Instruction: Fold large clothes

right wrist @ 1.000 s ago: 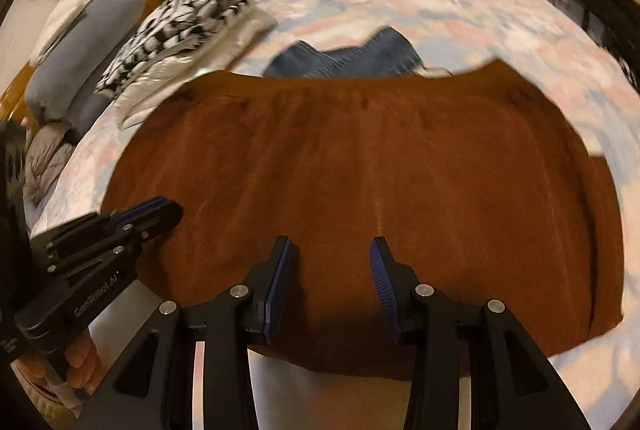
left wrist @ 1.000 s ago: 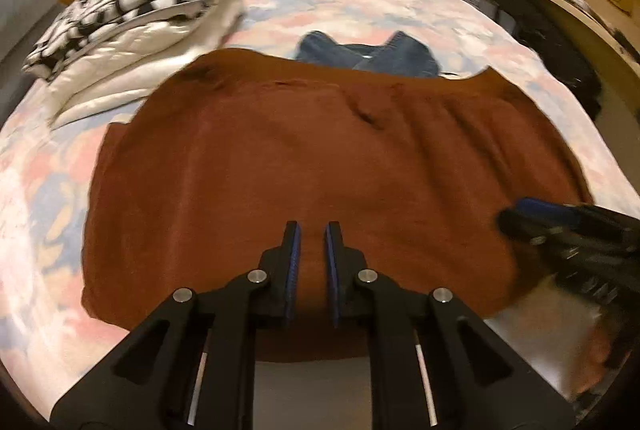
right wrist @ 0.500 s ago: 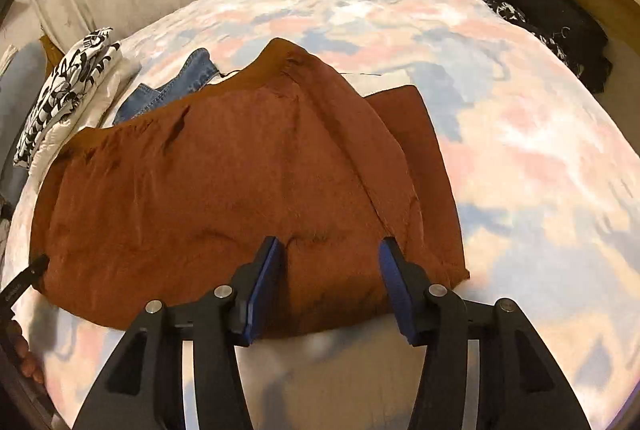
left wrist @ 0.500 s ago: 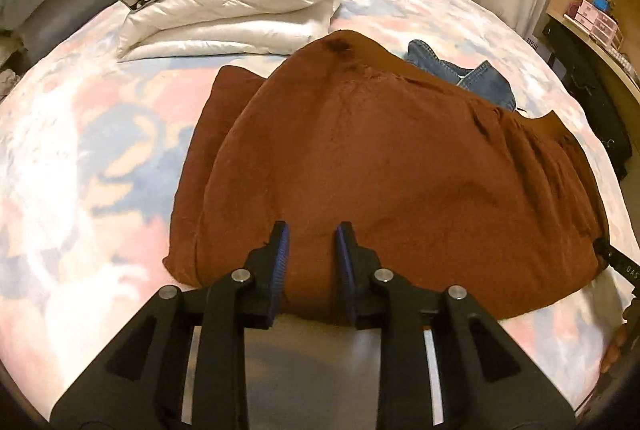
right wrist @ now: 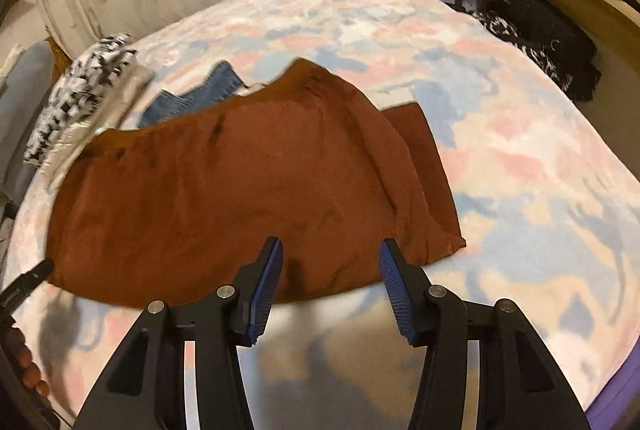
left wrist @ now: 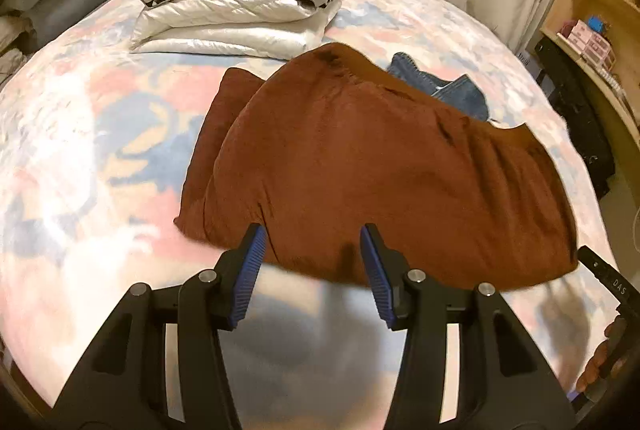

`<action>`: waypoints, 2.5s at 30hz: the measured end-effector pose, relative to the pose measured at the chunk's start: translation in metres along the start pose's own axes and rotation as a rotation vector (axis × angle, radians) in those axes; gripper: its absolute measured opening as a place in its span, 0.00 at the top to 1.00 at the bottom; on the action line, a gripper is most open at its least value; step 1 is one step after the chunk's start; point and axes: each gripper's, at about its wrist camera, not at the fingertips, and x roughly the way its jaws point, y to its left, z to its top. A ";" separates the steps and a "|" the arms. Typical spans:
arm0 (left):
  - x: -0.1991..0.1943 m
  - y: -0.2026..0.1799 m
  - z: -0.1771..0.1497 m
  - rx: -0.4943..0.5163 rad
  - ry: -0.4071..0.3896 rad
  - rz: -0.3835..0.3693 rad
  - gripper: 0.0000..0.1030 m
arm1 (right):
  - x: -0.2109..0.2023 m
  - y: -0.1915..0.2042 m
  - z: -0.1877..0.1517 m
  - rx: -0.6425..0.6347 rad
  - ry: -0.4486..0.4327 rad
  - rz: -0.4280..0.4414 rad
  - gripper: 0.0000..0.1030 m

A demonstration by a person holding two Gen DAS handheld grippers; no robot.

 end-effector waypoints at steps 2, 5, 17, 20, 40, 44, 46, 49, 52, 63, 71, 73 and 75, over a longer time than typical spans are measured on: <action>-0.011 -0.001 -0.002 -0.007 -0.004 -0.020 0.54 | -0.020 0.008 -0.003 -0.014 -0.021 0.021 0.51; -0.030 -0.005 -0.006 -0.005 -0.014 -0.050 0.52 | -0.041 0.022 -0.007 -0.040 -0.040 0.042 0.51; -0.071 -0.017 -0.028 0.003 -0.031 -0.131 0.45 | -0.092 0.083 -0.044 -0.157 -0.056 0.109 0.51; -0.065 -0.014 -0.033 -0.016 -0.016 -0.146 0.45 | -0.092 0.089 -0.051 -0.170 -0.045 0.121 0.51; 0.068 0.034 -0.026 -0.411 0.078 -0.340 0.45 | -0.003 0.082 -0.036 -0.164 0.034 0.164 0.51; 0.097 0.042 -0.005 -0.490 0.110 -0.374 0.45 | 0.020 0.098 -0.019 -0.180 0.039 0.177 0.51; 0.105 0.044 0.006 -0.494 0.099 -0.375 0.45 | 0.031 0.107 -0.003 -0.185 0.029 0.182 0.51; 0.112 0.042 0.021 -0.483 0.072 -0.374 0.47 | 0.044 0.127 0.025 -0.198 -0.010 0.173 0.51; 0.113 0.034 0.031 -0.441 0.040 -0.341 0.62 | 0.069 0.150 0.053 -0.236 -0.011 0.146 0.55; 0.053 -0.049 0.047 0.090 -0.218 -0.089 0.90 | 0.154 0.179 0.064 -0.304 0.128 0.171 0.77; 0.014 -0.092 0.044 0.223 -0.311 -0.062 0.91 | 0.169 0.174 0.068 -0.267 0.133 0.212 0.77; 0.003 -0.110 0.041 0.273 -0.334 -0.054 0.91 | 0.166 0.165 0.064 -0.243 0.138 0.237 0.76; -0.005 -0.132 0.039 0.325 -0.353 -0.044 0.91 | 0.162 0.157 0.063 -0.211 0.150 0.270 0.76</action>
